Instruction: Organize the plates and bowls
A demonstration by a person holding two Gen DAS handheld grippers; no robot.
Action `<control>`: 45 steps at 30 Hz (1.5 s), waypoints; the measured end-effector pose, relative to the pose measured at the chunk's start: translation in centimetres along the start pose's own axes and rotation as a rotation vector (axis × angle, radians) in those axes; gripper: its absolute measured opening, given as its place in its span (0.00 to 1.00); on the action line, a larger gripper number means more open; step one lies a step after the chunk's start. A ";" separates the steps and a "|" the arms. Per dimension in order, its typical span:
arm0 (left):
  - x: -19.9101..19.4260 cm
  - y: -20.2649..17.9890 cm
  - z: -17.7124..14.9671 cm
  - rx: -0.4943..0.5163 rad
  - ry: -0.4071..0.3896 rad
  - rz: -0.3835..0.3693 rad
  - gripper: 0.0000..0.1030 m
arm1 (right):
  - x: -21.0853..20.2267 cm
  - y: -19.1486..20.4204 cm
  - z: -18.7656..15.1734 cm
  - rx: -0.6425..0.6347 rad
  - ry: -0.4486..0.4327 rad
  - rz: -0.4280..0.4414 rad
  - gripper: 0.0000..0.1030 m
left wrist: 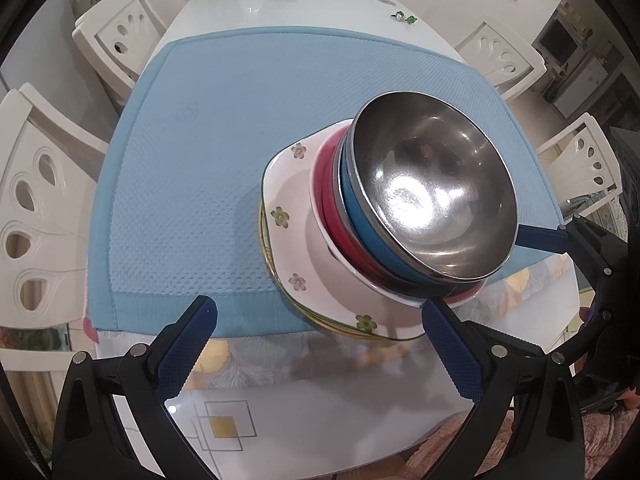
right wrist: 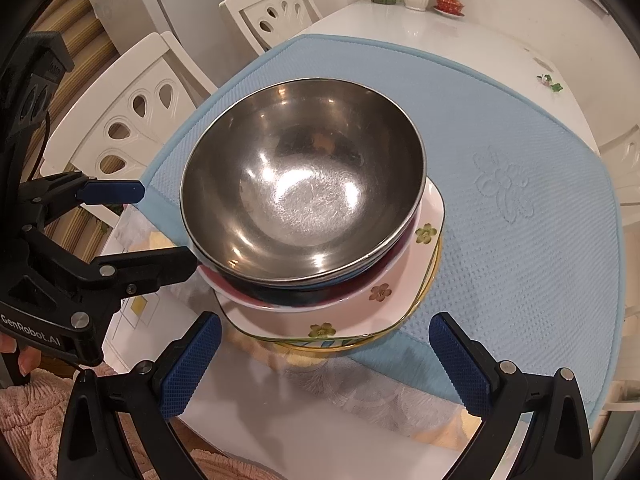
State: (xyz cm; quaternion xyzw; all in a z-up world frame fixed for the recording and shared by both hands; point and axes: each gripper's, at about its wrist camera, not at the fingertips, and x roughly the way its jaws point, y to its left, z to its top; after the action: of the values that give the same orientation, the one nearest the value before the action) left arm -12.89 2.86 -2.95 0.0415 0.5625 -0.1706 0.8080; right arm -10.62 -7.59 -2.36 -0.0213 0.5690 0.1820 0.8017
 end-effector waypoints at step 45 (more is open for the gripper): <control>0.0 -1.3 -0.1 0.012 0.006 0.018 1.00 | -0.2 0.1 -0.2 0.006 -0.003 0.012 1.00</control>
State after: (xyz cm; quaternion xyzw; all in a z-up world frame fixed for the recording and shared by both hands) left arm -13.46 1.64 -2.79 0.0520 0.5635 -0.1667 0.8075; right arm -10.87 -7.56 -2.22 -0.0154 0.5683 0.1852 0.8015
